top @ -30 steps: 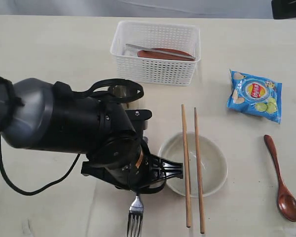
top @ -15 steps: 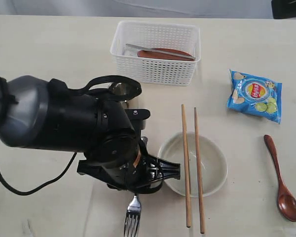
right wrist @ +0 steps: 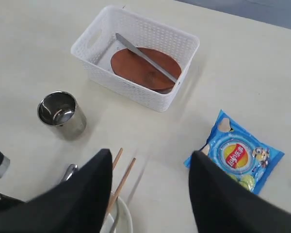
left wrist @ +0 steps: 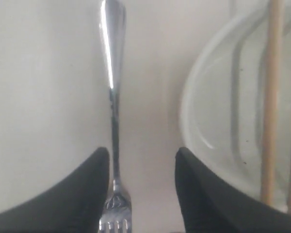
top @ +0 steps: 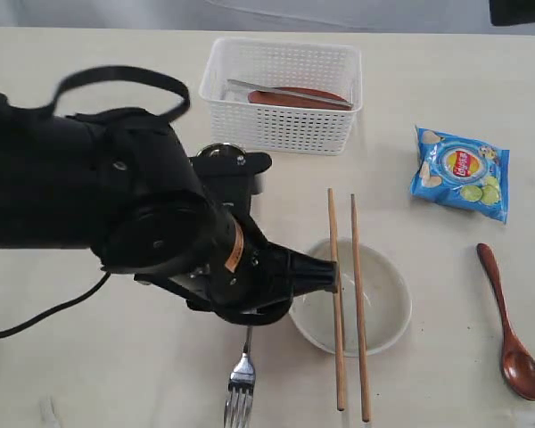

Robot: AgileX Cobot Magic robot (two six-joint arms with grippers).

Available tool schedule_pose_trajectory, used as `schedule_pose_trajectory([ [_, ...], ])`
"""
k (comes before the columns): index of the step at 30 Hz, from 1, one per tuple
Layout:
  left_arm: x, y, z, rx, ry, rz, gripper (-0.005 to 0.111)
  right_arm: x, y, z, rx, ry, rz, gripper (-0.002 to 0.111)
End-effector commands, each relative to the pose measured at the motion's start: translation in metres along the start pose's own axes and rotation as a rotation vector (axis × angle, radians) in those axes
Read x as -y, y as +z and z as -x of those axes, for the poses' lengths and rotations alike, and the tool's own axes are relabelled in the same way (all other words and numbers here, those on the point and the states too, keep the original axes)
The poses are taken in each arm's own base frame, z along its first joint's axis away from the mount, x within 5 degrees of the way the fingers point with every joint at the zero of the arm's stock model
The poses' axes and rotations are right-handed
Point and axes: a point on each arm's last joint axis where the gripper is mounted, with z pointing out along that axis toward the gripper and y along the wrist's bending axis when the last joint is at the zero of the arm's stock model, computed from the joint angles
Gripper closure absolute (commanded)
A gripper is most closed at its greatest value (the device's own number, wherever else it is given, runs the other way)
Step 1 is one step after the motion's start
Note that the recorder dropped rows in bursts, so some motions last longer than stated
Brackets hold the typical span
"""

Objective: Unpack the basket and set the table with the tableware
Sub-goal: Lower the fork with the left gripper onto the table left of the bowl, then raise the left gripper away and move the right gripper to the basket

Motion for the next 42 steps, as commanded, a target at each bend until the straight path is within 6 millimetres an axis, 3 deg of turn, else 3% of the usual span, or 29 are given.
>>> schedule_pose_trajectory([
  [1,0.003,-0.037,0.003,0.076,0.065,-0.083,0.065,0.001,-0.002,0.002,0.039,-0.087,-0.005,0.061],
  [5,0.001,-0.075,0.004,0.157,0.14,-0.161,0.071,0.0,0.003,0.005,0.04,-0.19,-0.003,0.065],
  [8,-0.012,-0.119,0.005,0.287,0.218,-0.187,0.095,-0.002,0.02,0.013,0.054,-0.195,0.0,0.065],
  [9,-0.021,-0.143,0.005,0.366,0.255,-0.192,0.106,-0.003,0.023,0.016,0.078,-0.19,0.004,0.065],
  [14,-0.07,-0.209,-0.003,0.613,0.347,-0.081,0.106,-0.006,0.03,0.034,0.243,-0.195,0.011,0.065],
  [16,-0.106,-0.227,-0.018,0.726,0.3,-0.067,0.107,-0.01,0.03,0.037,0.271,-0.148,0.05,0.065],
  [19,-0.142,-0.226,-0.037,0.782,0.228,-0.051,0.107,-0.012,0.037,0.037,0.245,-0.071,0.085,0.065],
  [21,-0.162,-0.22,-0.048,0.805,0.2,-0.05,0.107,-0.005,0.067,0.045,0.172,-0.126,-0.017,0.065],
  [24,-0.185,-0.216,-0.059,0.799,0.112,-0.006,0.107,0.017,0.138,0.08,-0.012,-0.171,-0.078,0.065],
  [27,-0.194,-0.218,-0.063,0.796,0.076,0.025,0.107,0.021,0.19,0.102,-0.178,-0.255,-0.001,0.065],
  [30,-0.201,-0.221,-0.064,0.812,0.062,0.058,0.107,0.018,0.228,0.123,-0.321,-0.372,0.091,0.065],
  [33,-0.203,-0.221,-0.065,0.819,0.063,0.071,0.107,0.011,0.263,0.135,-0.299,-0.365,0.178,0.065],
  [37,-0.204,-0.217,-0.065,0.814,0.075,0.087,0.107,-0.002,0.295,0.136,-0.261,-0.503,0.286,0.065],
  [42,-0.206,-0.207,-0.067,0.79,0.095,0.127,0.107,-0.005,0.323,0.121,-0.321,-0.601,0.294,0.065],
])
